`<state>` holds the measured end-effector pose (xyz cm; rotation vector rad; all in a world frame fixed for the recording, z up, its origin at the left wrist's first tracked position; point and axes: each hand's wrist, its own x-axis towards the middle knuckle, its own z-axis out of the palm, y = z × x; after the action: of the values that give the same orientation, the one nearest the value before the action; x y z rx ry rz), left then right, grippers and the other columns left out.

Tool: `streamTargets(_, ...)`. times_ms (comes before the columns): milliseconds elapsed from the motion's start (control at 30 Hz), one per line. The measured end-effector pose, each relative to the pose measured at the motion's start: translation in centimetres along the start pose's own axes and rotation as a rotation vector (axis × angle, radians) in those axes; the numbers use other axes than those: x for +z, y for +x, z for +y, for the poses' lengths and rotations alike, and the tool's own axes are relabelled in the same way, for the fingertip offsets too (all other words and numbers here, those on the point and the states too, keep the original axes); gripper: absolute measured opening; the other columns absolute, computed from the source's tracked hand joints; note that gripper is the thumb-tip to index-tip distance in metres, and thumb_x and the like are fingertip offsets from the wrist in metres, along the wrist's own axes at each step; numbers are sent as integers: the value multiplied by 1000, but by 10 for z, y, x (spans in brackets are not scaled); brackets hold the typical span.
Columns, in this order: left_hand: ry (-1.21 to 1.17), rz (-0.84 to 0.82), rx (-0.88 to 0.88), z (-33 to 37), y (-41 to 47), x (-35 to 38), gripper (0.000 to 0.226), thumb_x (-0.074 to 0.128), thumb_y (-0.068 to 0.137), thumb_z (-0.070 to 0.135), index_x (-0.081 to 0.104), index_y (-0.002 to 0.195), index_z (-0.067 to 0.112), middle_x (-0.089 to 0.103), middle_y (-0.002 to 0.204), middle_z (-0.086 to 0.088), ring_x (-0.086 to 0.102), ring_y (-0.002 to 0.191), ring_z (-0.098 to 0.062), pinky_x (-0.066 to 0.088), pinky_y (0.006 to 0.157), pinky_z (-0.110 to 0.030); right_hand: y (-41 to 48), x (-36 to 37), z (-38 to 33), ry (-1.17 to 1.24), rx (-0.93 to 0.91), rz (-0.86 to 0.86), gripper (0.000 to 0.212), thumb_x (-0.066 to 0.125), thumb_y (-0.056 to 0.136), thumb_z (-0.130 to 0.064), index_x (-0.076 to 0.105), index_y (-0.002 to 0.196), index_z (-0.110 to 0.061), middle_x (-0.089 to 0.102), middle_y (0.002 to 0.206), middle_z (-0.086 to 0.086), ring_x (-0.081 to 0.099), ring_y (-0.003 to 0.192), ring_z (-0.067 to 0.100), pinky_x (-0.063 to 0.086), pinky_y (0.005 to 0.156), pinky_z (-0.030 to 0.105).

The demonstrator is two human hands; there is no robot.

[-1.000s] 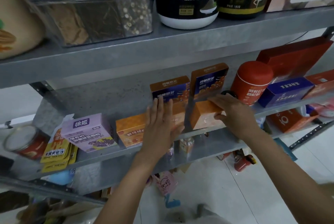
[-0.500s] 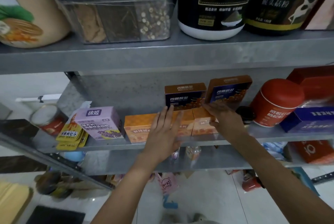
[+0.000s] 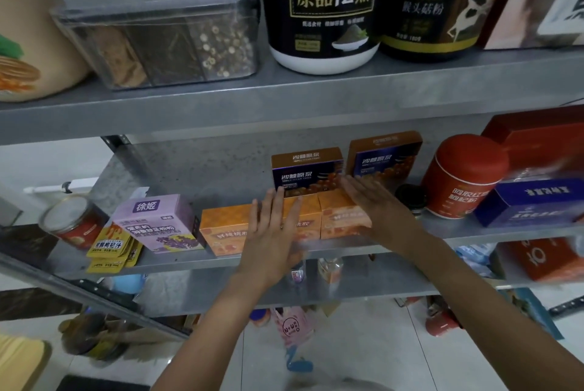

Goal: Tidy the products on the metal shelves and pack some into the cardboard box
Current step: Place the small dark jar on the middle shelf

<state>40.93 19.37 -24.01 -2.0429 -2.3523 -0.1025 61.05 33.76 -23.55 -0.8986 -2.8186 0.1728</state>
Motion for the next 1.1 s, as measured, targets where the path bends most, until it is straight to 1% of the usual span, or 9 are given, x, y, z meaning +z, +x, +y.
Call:
streamTargets(133, -150, 160, -26, 15, 2, 8, 88, 61, 90, 49, 12, 156, 20, -8, 164, -10, -9, 151, -27, -10, 119, -48, -25, -10, 37, 40, 136, 103, 101, 80, 76, -21, 14, 151, -14, 15, 159, 6, 12, 146, 21, 11, 116, 36)
streamTargets(267, -118, 251, 64, 55, 19, 10, 90, 61, 90, 48, 6, 157, 22, -7, 164, -8, -10, 151, -24, -6, 119, -48, -46, 5, 60, -7, 216, 37, 97, 73, 84, -27, 2, 149, -14, -4, 154, 0, 4, 148, 21, 2, 115, 30)
streamTargets(333, -93, 253, 105, 78, 30, 12, 88, 57, 93, 48, 2, 156, 24, -6, 164, -9, -8, 151, -27, -6, 118, -47, -50, 15, 59, -46, 226, 51, 100, 81, 76, -23, 15, 150, -7, 13, 158, 10, 12, 146, 26, 9, 115, 36)
streamTargets(433, -41, 219, 71, 97, 38, 25, 87, 61, 89, 50, 13, 156, 22, 10, 163, -11, 9, 150, -31, 5, 122, -50, -48, 23, 58, -92, 222, 109, 98, 92, 56, -14, 44, 140, 4, 46, 144, 23, 45, 132, 38, 30, 106, 46)
streamTargets(633, -47, 243, 73, 96, 41, 35, 91, 74, 80, 35, 23, 153, 22, 29, 158, -11, 26, 146, -32, 12, 117, -48, -49, 11, 70, -112, 150, 183, 89, 95, 39, -10, 63, 122, -2, 64, 119, 18, 64, 100, 41, 55, 77, 49)
streamTargets(733, -87, 241, 67, 97, 41, 35, 89, 75, 79, 32, 25, 152, 22, 30, 158, -9, 26, 146, -31, 9, 117, -47, -45, 1, 74, -9, 134, 114, 79, 91, 52, -9, 60, 124, -6, 58, 126, 16, 55, 110, 39, 57, 75, 49)
streamTargets(833, -137, 242, 52, 96, 41, 34, 85, 73, 80, 29, 27, 151, 24, 30, 158, -8, 24, 146, -28, 9, 118, -45, -43, 0, 77, 71, 129, 79, 71, 79, 74, -13, 48, 138, -11, 41, 144, 12, 41, 129, 32, 53, 90, 46)
streamTargets(933, -150, 236, 49, 96, 41, 33, 79, 69, 84, 26, 27, 151, 26, 28, 159, -5, 20, 147, -26, 6, 119, -44, -43, 4, 80, 189, 160, 61, 70, 76, 79, -14, 43, 141, -13, 36, 148, 11, 48, 125, 31, 50, 95, 40)
streamTargets(1100, -106, 214, 39, 100, 40, 30, 78, 66, 87, 29, 24, 152, 25, 24, 160, -7, 18, 149, -28, 9, 121, -48, -49, 12, 77, 349, 240, 164, 66, 82, 72, -15, 53, 132, -14, 48, 134, 10, 56, 111, 31, 52, 82, 39)
